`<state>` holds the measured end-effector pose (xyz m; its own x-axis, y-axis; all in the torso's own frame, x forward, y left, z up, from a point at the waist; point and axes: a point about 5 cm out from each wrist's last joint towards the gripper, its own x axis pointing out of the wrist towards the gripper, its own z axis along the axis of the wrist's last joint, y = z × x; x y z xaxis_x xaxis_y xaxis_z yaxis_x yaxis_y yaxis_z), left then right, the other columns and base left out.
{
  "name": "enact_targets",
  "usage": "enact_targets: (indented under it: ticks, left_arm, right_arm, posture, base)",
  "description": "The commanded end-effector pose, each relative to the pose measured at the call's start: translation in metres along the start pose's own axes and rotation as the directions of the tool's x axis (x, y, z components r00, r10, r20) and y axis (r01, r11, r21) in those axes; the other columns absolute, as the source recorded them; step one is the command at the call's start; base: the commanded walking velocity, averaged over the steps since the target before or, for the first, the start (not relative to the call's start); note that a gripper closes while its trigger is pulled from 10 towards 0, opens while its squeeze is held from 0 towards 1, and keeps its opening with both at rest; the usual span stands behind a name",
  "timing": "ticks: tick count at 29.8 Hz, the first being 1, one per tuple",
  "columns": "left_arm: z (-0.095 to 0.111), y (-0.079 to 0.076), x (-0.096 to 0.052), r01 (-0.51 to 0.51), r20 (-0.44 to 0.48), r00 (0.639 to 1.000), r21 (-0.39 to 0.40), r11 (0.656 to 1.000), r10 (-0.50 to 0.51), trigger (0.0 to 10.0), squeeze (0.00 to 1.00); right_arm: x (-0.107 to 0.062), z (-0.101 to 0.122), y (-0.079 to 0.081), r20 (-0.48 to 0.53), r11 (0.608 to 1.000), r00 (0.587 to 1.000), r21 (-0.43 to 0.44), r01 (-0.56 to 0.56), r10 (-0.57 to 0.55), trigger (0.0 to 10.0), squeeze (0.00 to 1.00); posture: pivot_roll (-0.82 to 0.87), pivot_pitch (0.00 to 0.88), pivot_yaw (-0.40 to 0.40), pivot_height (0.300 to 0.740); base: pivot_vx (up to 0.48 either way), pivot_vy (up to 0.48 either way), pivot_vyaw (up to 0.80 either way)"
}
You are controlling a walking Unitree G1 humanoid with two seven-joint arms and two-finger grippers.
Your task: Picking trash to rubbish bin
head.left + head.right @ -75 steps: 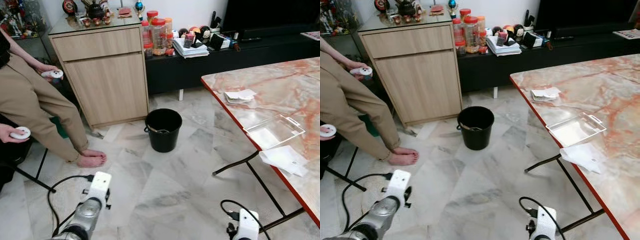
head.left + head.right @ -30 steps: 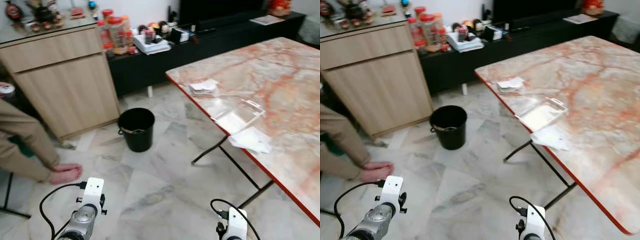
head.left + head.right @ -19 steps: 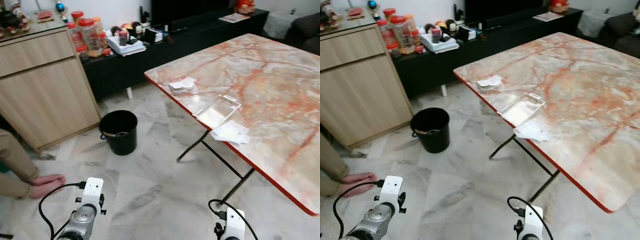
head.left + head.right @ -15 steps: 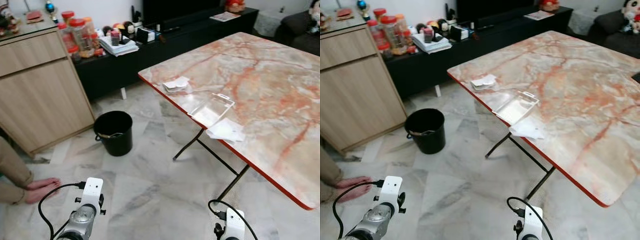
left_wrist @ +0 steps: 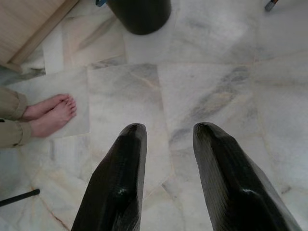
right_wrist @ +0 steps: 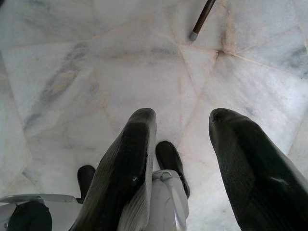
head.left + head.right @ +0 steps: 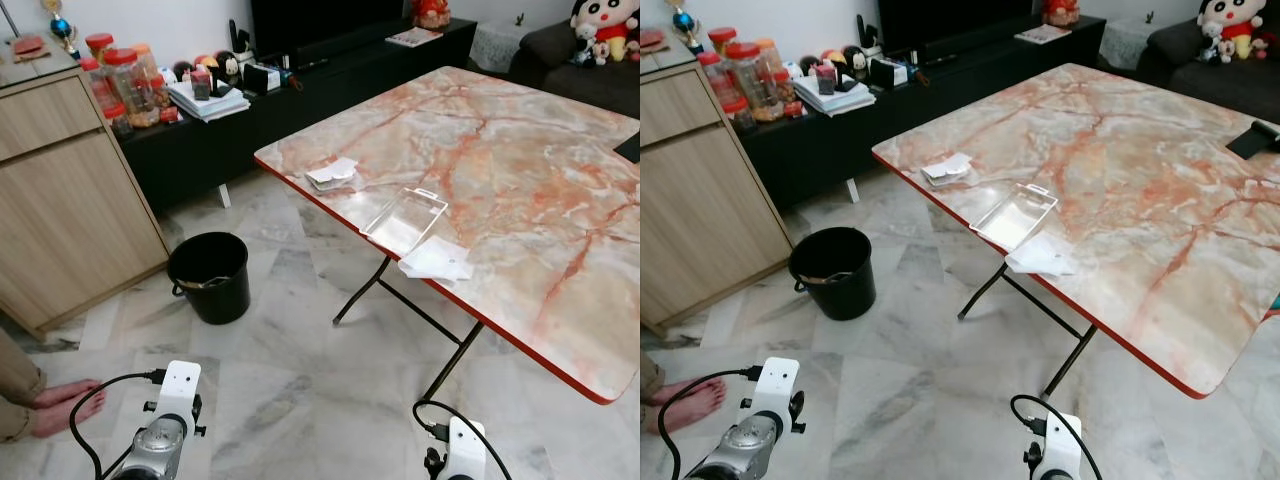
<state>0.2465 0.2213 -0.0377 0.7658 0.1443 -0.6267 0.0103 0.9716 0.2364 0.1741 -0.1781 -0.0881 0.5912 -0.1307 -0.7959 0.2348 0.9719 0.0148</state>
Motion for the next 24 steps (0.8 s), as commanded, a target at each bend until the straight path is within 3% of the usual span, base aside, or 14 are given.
enact_targets:
  ticks: [1, 6, 13, 16, 24]
  left_arm:
    - [-0.0064, 0.0035, -0.0016, -0.017, -0.021, 1.000, -0.009, 1.000, 0.017, 10.0, 0.00]
    - [-0.0066, 0.0034, -0.0017, -0.016, -0.019, 1.000, -0.012, 1.000, 0.016, 10.0, 0.00]
    - [-0.0091, 0.0028, -0.0021, -0.008, -0.036, 0.999, 0.058, 0.998, 0.010, 10.0, 0.00]
    - [-0.0097, 0.0019, -0.0022, -0.008, -0.039, 0.999, 0.054, 0.999, 0.010, 10.0, 0.00]
    - [-0.0101, 0.0020, -0.0022, -0.004, -0.043, 0.999, 0.058, 0.998, 0.006, 10.0, 0.00]
  right_arm:
    - [0.0003, 0.0009, 0.0032, 0.001, 1.000, 1.000, -0.005, -0.010, 0.010, 10.0, 0.00]
    - [0.0005, 0.0023, 0.0048, 0.004, 1.000, 1.000, -0.005, -0.013, 0.013, 10.0, 0.00]
    - [0.0006, 0.0027, 0.0053, 0.005, 1.000, 1.000, -0.008, -0.016, 0.016, 10.0, 0.00]
    - [0.0006, 0.0023, 0.0050, 0.003, 1.000, 1.000, -0.012, -0.016, 0.016, 10.0, 0.00]
    - [0.0002, 0.0006, 0.0049, -0.001, 1.000, 1.000, -0.013, -0.016, 0.016, 10.0, 0.00]
  posture:
    - [0.18, 0.000, 0.051, 0.740]
    - [0.18, 0.000, 0.051, 0.740]
    - [0.18, 0.000, 0.051, 0.740]
    - [0.18, 0.000, 0.051, 0.740]
    - [0.18, 0.000, 0.055, 0.740]
  base:
    - [0.000, 0.000, -0.77]
    - [0.000, 0.000, -0.77]
    - [0.000, -0.088, -0.77]
    - [0.000, -0.480, -0.77]
    - [0.000, 0.000, -0.77]
